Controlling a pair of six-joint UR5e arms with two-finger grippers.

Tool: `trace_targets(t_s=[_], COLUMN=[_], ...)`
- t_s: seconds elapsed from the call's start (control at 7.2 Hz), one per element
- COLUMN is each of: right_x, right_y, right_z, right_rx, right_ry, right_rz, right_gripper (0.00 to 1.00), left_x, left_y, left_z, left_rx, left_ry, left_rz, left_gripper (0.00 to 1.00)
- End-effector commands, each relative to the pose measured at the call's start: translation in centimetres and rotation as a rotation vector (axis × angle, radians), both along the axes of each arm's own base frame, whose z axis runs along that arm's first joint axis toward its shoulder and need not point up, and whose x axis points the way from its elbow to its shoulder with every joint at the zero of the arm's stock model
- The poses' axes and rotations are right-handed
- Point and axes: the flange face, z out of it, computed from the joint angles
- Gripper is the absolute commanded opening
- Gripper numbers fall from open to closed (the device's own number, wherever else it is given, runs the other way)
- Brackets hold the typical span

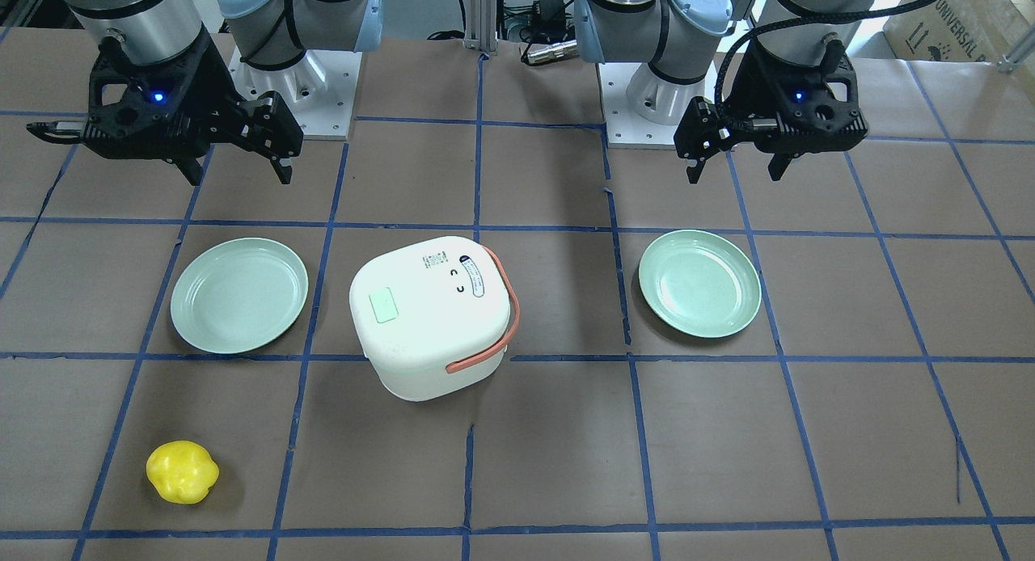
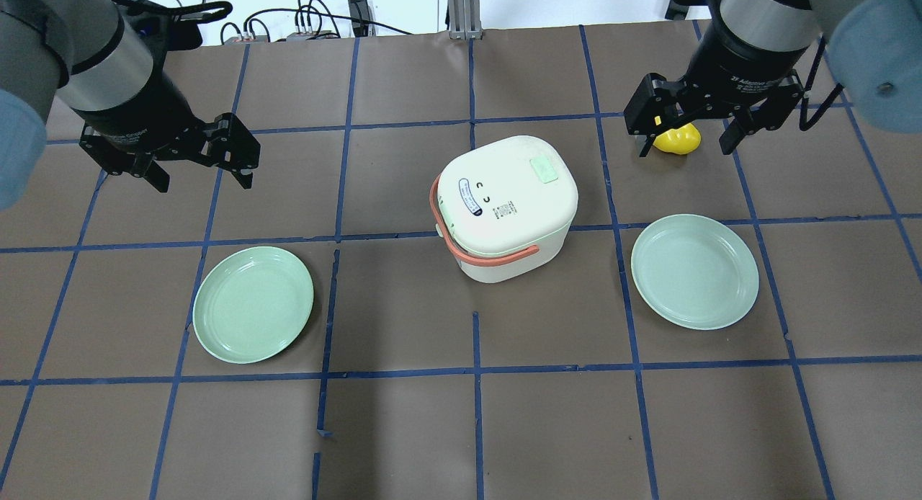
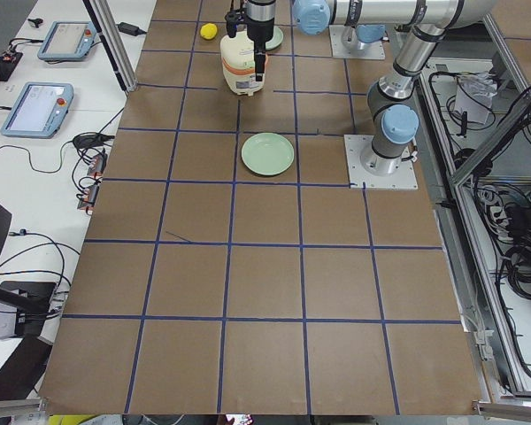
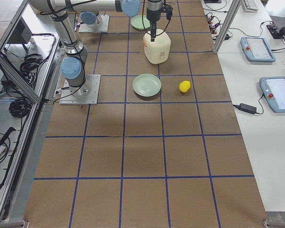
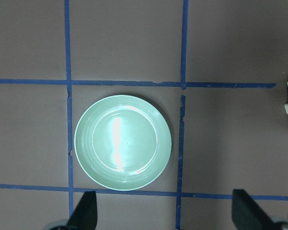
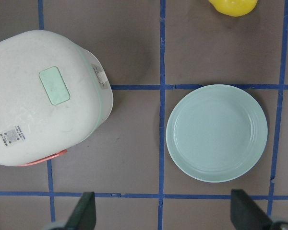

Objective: Press rice cooker button

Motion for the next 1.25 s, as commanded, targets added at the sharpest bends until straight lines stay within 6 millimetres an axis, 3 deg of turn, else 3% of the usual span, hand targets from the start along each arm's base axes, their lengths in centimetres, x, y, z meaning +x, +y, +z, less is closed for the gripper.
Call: trace_targets(t_s=[0.0, 0.28, 0.56, 0.69, 0.83, 0.97, 1.11], right_x=[0.1, 0.6, 2.3, 3.5, 4.6, 4.9, 5.3], right_y=[0.2, 0.5, 0.2, 0.1, 0.2, 0.1, -0.4], right_z=[0.3, -0.7, -1.5, -1.9, -1.9, -2.3, -2.3], right_rx=[-0.004, -0.004, -0.054, -0.091, -0.126, -0.132, -0.158], right_ry=[-0.003, -0.015, -0.100, -0.106, -0.107, -0.109, -0.107], right_rz=[0.005, 0.022, 0.046, 0.071, 0.094, 0.102, 0.109], right_gripper=[1.00, 1.00, 0.99, 0.81, 0.30, 0.04, 0.03], left_x=[0.0, 0.0, 0.0, 0.0, 0.0, 0.0, 0.0], left_y=[0.0, 0.0, 0.0, 0.0, 0.0, 0.0, 0.0], left_z=[0.0, 0.0, 0.0, 0.0, 0.0, 0.0, 0.0], left_rx=[0.000, 0.000, 0.000, 0.000, 0.000, 0.000, 0.000], left_ry=[0.000, 0.000, 0.000, 0.000, 0.000, 0.000, 0.000], left_rz=[0.000, 0.000, 0.000, 0.000, 0.000, 0.000, 0.000], left_gripper=[1.00, 1.00, 1.00, 1.00, 1.00, 1.00, 1.00])
